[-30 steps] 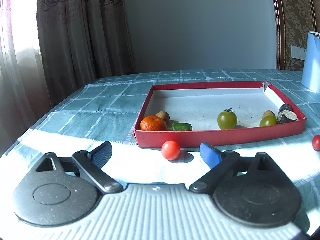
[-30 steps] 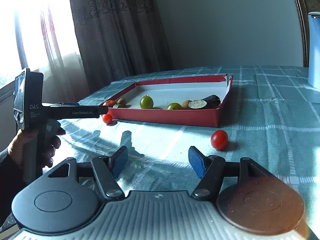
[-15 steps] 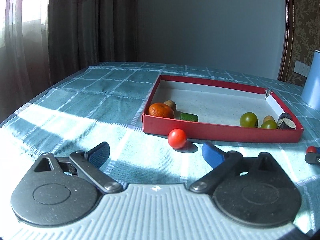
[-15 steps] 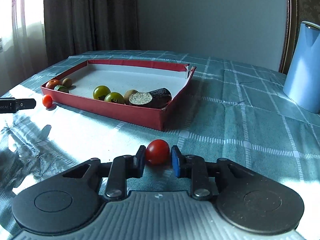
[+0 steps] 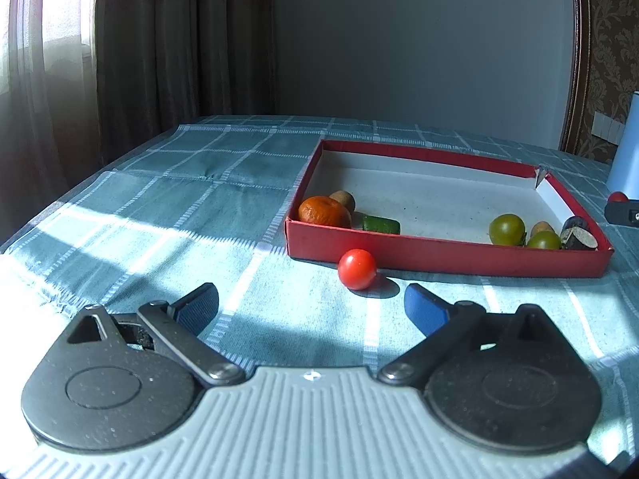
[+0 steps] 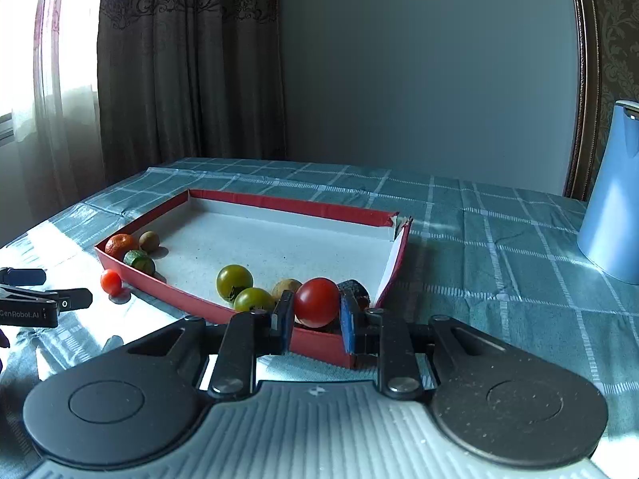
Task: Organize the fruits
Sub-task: 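Grasp the red cherry tomato with the right tool and lift it over the tray, then lower the red cherry tomato into the tray and open the right tool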
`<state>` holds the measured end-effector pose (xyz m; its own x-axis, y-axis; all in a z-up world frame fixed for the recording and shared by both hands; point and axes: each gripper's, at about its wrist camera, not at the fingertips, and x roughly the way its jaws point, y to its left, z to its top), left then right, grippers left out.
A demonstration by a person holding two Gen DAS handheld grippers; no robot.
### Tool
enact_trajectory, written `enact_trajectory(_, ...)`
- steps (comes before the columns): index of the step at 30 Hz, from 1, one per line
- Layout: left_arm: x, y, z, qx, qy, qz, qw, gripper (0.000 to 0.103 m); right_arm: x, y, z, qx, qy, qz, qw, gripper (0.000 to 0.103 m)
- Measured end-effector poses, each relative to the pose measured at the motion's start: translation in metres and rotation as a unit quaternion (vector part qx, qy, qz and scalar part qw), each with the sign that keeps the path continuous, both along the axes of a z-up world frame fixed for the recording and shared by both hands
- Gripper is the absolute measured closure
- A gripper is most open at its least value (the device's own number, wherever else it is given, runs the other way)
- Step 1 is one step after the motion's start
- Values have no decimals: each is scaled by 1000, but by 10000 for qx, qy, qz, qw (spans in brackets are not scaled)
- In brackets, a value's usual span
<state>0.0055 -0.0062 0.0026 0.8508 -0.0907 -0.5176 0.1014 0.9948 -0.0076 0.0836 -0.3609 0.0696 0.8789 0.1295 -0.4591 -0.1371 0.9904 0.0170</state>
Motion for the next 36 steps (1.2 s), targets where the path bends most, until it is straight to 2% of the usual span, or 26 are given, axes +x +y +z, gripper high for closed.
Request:
enact_trajectory(3, 1, 0, -1, 7, 27, 8, 10000, 4, 19, 4, 1, -75, 2, -79, 9999, 80)
enact_trajectory(11, 2, 0, -2, 22, 80, 7, 10000, 4, 56, 9, -21, -309, 259, -290, 9988, 80)
enact_trajectory(23, 3, -4, -3, 156, 122, -14, 9998, 4, 63, 11, -29, -521, 167, -393, 9977, 79)
enact_trajectory(25, 4, -5, -3, 185, 152, -13, 9997, 4, 64, 9, -31, -480, 293, -364, 9978, 77)
enact_trajectory(30, 9, -7, -4, 223, 313, -138, 9992, 3, 51, 5, -24, -303, 225, -327, 9988, 74)
enact_trajectory(33, 19, -13, -7, 306, 486, -269, 9980, 3, 28, -1, -12, -60, 57, -303, 9995, 71)
enact_trajectory(35, 25, -17, -7, 393, 472, -201, 9979, 3, 10, -4, -6, 58, -57, -199, 9998, 65)
enact_trajectory(36, 28, -18, -7, 418, 442, -150, 9980, 3, 0, -5, -4, 121, -126, -155, 9997, 57)
